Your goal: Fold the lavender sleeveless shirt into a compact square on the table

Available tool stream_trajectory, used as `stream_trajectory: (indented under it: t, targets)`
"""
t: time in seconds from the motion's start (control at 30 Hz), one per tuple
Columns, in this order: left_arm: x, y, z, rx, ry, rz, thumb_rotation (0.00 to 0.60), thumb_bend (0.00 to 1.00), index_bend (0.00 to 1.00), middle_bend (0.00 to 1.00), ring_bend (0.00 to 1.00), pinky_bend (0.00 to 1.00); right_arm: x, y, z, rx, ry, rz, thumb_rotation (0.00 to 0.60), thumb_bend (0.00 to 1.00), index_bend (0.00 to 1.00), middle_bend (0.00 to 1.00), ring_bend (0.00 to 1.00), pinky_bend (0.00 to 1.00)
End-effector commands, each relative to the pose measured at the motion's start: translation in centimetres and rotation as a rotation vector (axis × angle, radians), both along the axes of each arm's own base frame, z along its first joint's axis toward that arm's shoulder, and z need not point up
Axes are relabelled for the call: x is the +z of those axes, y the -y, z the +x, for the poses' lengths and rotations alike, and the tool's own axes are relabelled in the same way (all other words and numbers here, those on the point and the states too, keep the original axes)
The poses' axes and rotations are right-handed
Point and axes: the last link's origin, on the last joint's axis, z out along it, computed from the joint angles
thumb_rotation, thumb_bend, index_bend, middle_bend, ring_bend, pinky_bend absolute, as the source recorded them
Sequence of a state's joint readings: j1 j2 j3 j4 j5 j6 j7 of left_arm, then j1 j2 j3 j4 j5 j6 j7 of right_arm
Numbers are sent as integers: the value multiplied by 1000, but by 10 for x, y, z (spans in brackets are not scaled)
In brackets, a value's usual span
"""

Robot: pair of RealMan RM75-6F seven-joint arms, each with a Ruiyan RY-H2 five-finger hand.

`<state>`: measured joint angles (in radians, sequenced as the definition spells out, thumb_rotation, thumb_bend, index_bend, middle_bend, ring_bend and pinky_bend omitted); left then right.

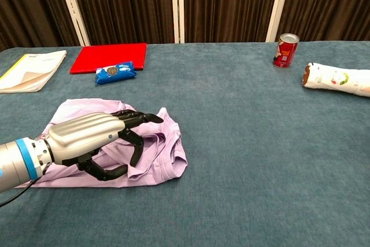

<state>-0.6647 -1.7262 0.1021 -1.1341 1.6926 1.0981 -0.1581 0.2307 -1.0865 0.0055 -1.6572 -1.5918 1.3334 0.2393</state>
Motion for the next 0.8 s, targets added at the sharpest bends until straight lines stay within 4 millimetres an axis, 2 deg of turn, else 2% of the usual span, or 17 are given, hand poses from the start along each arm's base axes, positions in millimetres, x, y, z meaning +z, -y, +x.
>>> stream_trajectory:
  t: [0.03, 0.37, 0.53, 0.6, 0.63, 0.67, 0.77, 0.8]
  targets:
    - [0, 1, 7, 20, 28, -11, 600, 524, 621, 0, 0, 0, 0, 0, 0, 0, 0, -1, 600, 9, 262, 137, 0, 0]
    - [-4, 8, 42, 182, 141, -84, 600, 542, 638, 0, 0, 0, 0, -1, 1, 2, 1, 3, 600, 9, 262, 137, 0, 0]
    - [-9, 11, 51, 223, 147, -116, 600, 539, 630, 0, 0, 0, 0, -1, 1, 2, 1, 4, 600, 9, 263, 137, 0, 0]
    - [-12, 12, 55, 242, 148, -131, 600, 534, 598, 0, 0, 0, 1, -1, 1, 2, 1, 4, 600, 9, 262, 137, 0, 0]
    - [-14, 13, 56, 252, 149, -140, 600, 531, 568, 0, 0, 0, 1, -1, 1, 1, 1, 5, 600, 9, 262, 137, 0, 0]
    - [-15, 14, 57, 257, 149, -143, 600, 510, 488, 0, 0, 0, 1, -1, 1, 1, 1, 5, 600, 9, 262, 138, 0, 0]
    - [-19, 13, 56, 270, 120, -154, 600, 333, 100, 0, 0, 0, 1, -1, 0, -1, 0, 7, 600, 9, 262, 138, 0, 0]
    - [-21, 13, 54, 273, 98, -158, 600, 275, 18, 0, 0, 0, 1, -1, 0, -2, 0, 7, 600, 9, 262, 138, 0, 0]
